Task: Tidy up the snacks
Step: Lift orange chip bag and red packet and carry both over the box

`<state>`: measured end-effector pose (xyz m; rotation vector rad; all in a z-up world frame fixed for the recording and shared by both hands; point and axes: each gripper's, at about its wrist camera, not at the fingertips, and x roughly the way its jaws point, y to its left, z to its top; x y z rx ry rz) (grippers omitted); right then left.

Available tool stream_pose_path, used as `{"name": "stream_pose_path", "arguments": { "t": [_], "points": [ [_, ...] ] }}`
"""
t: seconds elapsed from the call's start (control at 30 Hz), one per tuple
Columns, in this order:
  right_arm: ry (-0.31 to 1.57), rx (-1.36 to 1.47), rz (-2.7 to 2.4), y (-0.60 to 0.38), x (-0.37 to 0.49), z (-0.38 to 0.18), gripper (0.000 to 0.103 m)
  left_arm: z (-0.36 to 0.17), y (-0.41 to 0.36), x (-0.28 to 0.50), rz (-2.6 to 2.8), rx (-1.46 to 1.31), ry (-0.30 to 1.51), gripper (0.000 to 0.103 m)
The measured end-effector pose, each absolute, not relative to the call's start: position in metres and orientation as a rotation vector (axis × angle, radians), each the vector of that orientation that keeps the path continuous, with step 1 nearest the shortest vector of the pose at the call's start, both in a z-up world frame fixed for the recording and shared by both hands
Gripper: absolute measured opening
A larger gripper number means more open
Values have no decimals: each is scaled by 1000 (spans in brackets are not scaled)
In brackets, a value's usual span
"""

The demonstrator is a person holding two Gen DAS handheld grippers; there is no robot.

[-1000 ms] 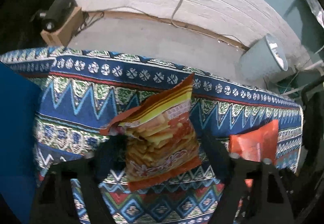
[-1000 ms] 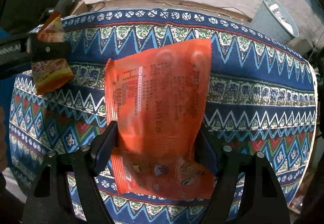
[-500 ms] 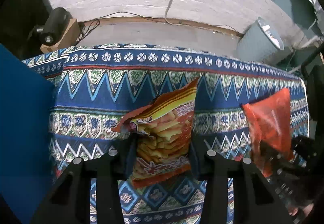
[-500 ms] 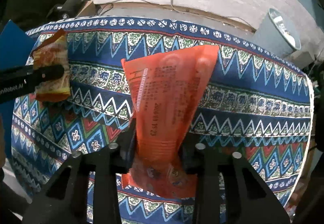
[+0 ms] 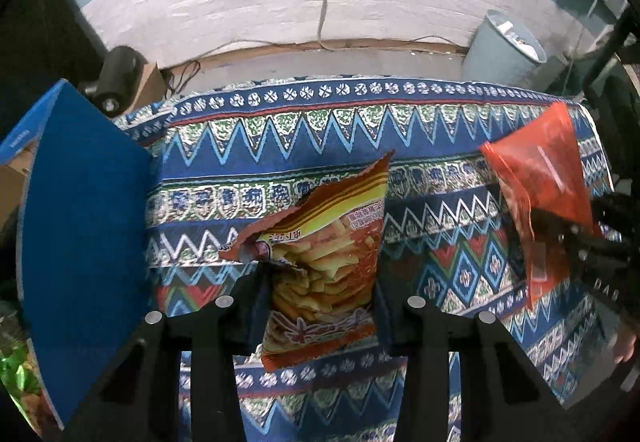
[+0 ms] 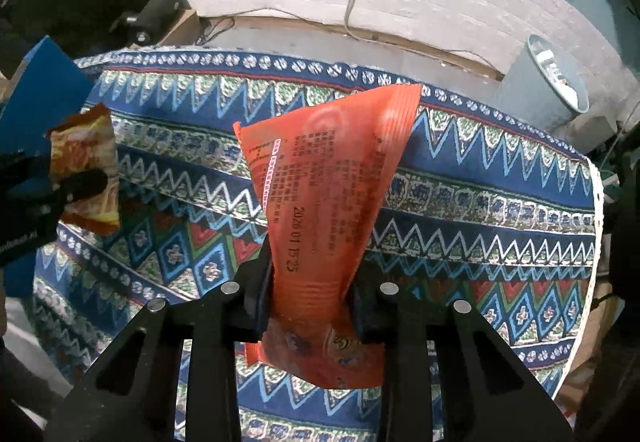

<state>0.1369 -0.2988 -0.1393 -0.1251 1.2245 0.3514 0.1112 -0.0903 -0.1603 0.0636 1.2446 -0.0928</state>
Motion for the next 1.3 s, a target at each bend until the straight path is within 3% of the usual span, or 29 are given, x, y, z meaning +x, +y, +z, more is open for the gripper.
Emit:
{"name": "stream_pose_path", "arguments": {
  "t": [0.57,1.3],
  "points": [
    [1107,-106,419,-274,109,-63,29,-95,-65,51,-93,118,1123,44],
    [980,-142,653,-158,78,10,29,-37,0,-6,-30,94,989,44]
  ]
}}
